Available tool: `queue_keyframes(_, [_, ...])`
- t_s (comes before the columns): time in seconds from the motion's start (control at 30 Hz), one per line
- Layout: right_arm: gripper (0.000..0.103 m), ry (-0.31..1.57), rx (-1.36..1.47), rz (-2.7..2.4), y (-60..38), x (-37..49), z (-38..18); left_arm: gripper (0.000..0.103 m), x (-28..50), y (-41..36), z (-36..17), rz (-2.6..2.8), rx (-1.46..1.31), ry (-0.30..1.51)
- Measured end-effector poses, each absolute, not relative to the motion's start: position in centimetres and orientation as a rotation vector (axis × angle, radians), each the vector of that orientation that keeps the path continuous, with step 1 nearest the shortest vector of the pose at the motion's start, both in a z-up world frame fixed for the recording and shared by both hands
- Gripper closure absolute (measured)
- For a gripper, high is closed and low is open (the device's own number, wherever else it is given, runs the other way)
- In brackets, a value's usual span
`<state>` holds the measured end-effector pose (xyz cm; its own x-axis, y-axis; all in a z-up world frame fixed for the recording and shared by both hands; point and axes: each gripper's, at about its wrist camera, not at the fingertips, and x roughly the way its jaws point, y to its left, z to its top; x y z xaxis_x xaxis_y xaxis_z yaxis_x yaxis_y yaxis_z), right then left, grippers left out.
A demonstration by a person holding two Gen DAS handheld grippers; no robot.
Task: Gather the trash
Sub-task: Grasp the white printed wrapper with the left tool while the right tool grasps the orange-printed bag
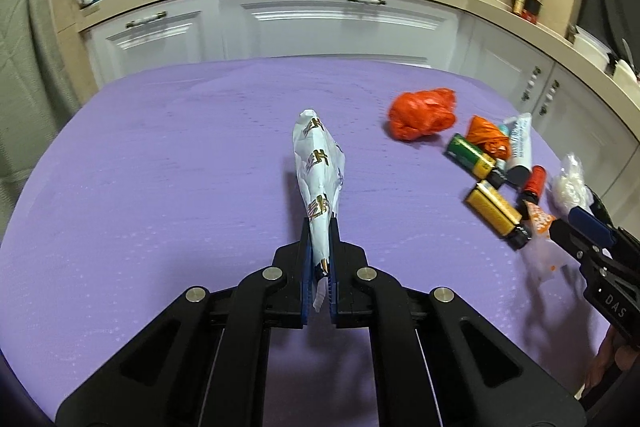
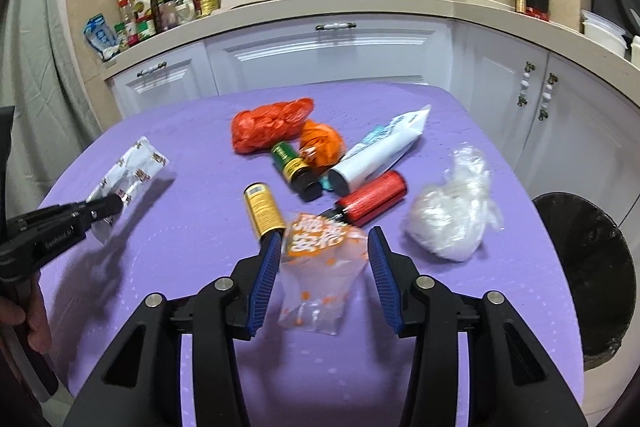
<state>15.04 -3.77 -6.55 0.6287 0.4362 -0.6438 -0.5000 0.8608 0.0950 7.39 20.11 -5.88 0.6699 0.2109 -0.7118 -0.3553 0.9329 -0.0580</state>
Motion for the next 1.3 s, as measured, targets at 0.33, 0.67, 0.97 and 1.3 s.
queue_keyframes(0.33, [0.051,0.752,-0.110,0.521,-3.3,14.8,-7.4,0.097,6.6,21.1,-6.5,0.331,-0.222,0.779])
queue_keyframes(0.67, [0.059,0.775,-0.116,0.500,-3.5,14.8,-8.0,0.097,6.6,20.7,-6.9,0.317,-0.229,0.780])
queue_keyframes(0.97, [0.075,0.747,-0.120,0.504,-3.9,14.5,-7.5,0.097,6.2,20.1,-6.3,0.311,-0.222,0.763])
queue_keyframes(1.3, [0.076,0.687,-0.102,0.478,-5.6,14.2,-5.4,0.097,6.4,17.7,-4.6,0.257,-0.202,0.732])
